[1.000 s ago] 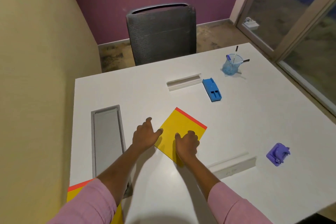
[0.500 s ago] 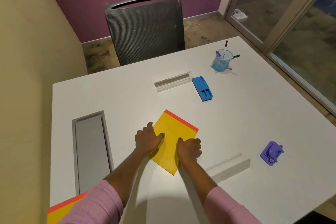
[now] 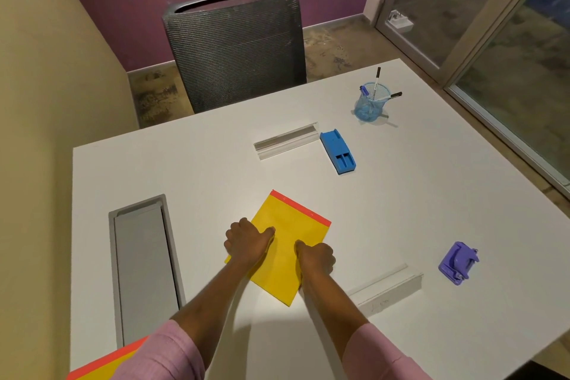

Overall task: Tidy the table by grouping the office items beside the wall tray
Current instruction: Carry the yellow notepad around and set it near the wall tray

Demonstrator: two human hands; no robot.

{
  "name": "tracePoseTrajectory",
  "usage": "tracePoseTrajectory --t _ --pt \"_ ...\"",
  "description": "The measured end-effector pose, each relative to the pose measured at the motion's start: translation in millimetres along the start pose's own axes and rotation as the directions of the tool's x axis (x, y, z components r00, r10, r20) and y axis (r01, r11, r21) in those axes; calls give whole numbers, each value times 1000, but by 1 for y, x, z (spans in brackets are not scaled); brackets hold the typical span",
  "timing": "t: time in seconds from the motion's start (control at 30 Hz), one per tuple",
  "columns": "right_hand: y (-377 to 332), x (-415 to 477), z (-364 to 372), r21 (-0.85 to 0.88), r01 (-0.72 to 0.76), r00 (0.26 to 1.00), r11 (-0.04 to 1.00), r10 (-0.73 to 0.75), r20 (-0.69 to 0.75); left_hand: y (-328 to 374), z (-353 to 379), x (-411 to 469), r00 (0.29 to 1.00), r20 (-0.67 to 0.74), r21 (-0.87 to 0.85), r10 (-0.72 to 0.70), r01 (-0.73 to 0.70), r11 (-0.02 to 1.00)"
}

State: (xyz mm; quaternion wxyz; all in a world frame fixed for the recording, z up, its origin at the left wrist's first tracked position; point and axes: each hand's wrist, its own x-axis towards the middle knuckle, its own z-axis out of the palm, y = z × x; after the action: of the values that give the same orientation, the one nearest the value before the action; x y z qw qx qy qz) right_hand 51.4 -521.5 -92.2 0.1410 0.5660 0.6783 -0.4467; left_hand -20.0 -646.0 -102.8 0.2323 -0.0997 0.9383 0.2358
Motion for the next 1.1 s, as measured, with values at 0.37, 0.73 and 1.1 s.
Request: tracePoseTrajectory --t 0.37,0.73,1.1 --pt "-3 -4 5 406 -3 999 914 -14 39 -17 -12 14 995 48 -161 -84 91 983" --pt "-7 -50 16 413 175 929 894 -289 231 -73 -55 -29 984 -136 -481 -113 34 876" --pt "7 -131 53 331 274 852 903 -388 352 -161 -116 -103 918 -378 -291 -119 5 957"
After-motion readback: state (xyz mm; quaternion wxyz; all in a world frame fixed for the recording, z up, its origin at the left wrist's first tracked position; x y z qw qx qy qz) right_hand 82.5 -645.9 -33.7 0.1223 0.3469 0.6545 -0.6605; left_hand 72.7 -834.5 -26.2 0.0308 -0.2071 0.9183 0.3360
